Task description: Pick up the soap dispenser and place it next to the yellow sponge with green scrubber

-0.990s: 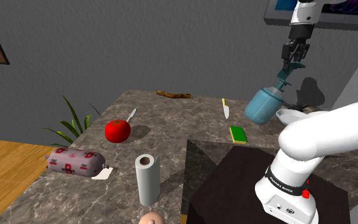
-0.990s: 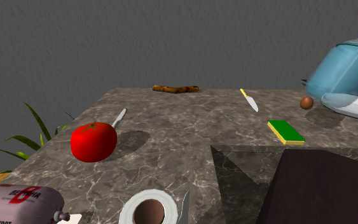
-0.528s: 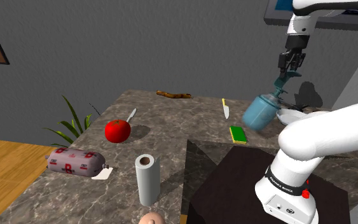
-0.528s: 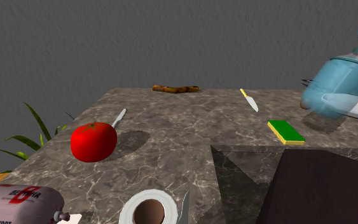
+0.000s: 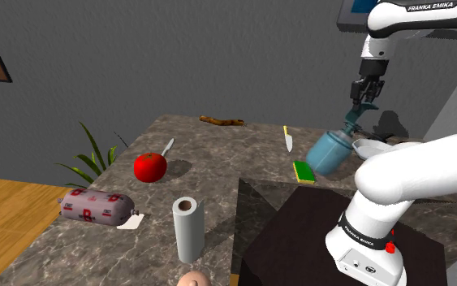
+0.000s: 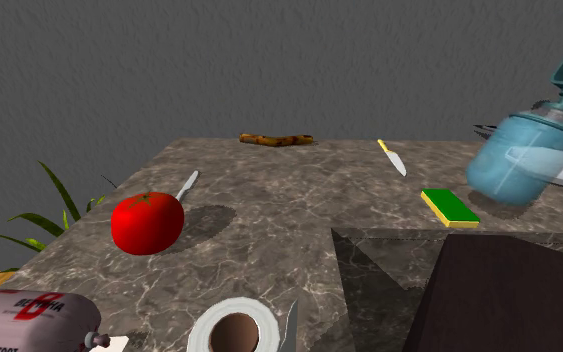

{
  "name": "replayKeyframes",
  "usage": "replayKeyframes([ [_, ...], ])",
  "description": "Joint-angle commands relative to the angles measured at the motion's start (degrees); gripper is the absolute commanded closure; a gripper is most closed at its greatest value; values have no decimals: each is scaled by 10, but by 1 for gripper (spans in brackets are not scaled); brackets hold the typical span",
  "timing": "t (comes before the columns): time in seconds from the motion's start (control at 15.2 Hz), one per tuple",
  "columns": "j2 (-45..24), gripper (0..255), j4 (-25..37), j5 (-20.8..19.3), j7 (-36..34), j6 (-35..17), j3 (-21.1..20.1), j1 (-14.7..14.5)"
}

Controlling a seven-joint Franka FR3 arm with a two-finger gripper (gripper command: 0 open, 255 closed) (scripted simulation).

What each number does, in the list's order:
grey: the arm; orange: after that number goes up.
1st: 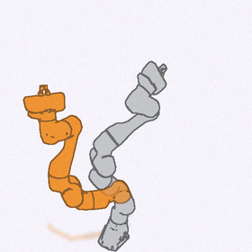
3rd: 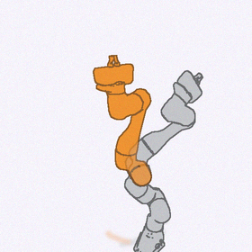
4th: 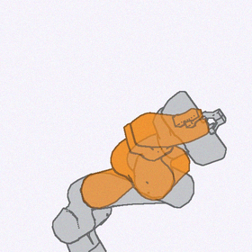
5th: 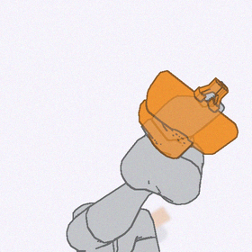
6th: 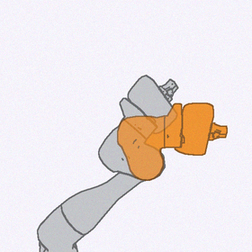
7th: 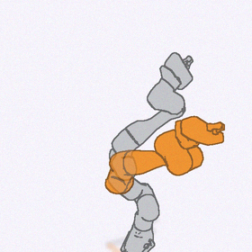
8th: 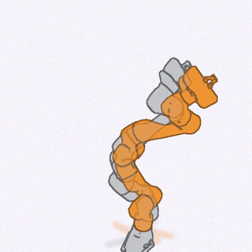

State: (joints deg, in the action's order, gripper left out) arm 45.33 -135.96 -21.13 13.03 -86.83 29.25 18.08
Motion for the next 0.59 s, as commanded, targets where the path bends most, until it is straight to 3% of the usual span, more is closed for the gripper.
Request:
replayKeyframes([
  [0.0,3,255,-16,-4,-1,-14,5,2],
  [0.53,5,255,-75,-21,-6,-72,25,7],
])
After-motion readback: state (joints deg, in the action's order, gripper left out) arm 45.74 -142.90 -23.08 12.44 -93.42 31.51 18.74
